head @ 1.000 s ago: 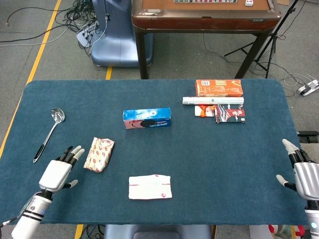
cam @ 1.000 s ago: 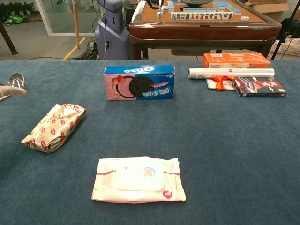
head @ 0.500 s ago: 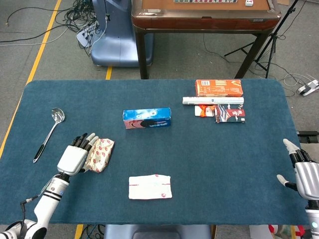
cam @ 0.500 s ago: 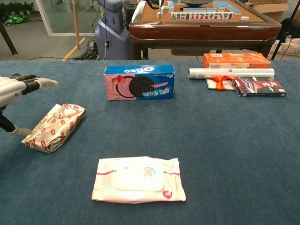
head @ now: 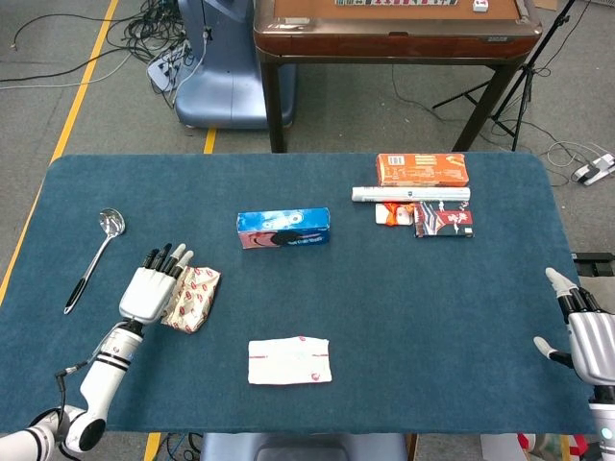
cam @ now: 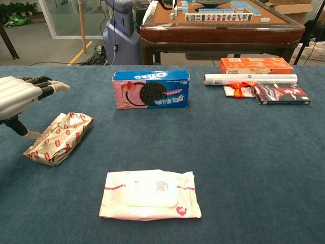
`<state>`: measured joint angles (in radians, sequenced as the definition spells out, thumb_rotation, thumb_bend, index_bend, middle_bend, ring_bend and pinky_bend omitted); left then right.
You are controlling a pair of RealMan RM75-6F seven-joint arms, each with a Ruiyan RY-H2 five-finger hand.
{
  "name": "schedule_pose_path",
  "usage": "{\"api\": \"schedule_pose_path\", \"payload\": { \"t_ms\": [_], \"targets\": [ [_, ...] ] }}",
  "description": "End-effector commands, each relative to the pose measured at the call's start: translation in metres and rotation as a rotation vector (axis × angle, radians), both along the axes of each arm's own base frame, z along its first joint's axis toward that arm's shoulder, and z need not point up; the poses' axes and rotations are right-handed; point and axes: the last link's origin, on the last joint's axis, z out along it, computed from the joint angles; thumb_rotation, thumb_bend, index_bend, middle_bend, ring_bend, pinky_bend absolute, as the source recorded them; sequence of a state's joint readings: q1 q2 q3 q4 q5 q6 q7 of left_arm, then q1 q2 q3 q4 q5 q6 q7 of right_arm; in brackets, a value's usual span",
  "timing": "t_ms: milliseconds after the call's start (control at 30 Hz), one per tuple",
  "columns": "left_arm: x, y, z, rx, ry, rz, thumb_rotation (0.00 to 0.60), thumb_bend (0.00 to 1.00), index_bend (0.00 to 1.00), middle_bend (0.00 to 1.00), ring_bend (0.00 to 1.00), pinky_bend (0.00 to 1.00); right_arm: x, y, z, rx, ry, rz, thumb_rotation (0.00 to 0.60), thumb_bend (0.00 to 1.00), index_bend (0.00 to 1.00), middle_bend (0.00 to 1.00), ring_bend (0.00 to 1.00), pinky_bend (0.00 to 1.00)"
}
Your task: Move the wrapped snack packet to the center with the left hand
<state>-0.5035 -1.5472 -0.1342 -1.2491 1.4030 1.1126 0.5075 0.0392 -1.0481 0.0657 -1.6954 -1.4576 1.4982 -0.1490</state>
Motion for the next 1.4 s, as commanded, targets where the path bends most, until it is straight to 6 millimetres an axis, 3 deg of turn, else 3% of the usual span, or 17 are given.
{"api": "schedule_pose_path", "payload": {
  "t_ms": [33,233,967,1033,1100,1200,1400],
  "targets": [
    [0.001,0.002,-0.005,-0.007,0.021,-0.002,0.6,0.0,0.0,0.0,0.0,0.11,0.0,0.0,0.0,-0.001,-0.001,0.001,0.6,0.0,0.0,0.19,0.23,0.64],
    [0.005,0.001,-0.018,-0.024,0.043,-0.01,0.6,0.0,0.0,0.0,0.0,0.11,-0.001,0.0,0.002,-0.004,-0.007,-0.001,0.6,0.0,0.0,0.19,0.23,0.64],
    [0.056,0.002,-0.055,-0.06,-0.07,-0.078,0.6,0.0,0.0,0.0,0.0,0.12,-0.001,0.001,0.008,-0.013,-0.026,-0.002,0.6,0.0,0.0,0.19,0.23,0.64],
    [0.059,0.001,-0.056,-0.057,-0.075,-0.091,0.6,0.0,0.0,0.0,0.0,0.19,-0.001,0.002,0.008,-0.014,-0.027,-0.002,0.6,0.0,0.0,0.19,0.23,0.64],
    [0.061,0.0,-0.058,-0.059,-0.082,-0.099,0.6,0.0,0.03,0.03,0.03,0.33,-0.001,0.002,0.008,-0.014,-0.028,-0.003,0.6,0.0,0.0,0.19,0.23,0.64],
    [0.064,0.0,-0.061,-0.061,-0.088,-0.109,0.6,0.0,0.16,0.2,0.16,0.48,-0.001,0.002,0.008,-0.013,-0.029,-0.004,0.6,0.0,0.0,0.19,0.23,0.64],
    [0.072,0.0,-0.071,-0.063,-0.096,-0.127,0.6,0.0,0.41,0.39,0.28,0.57,-0.001,0.001,0.009,-0.011,-0.031,-0.004,0.6,0.0,0.04,0.19,0.23,0.64]
  ]
}}
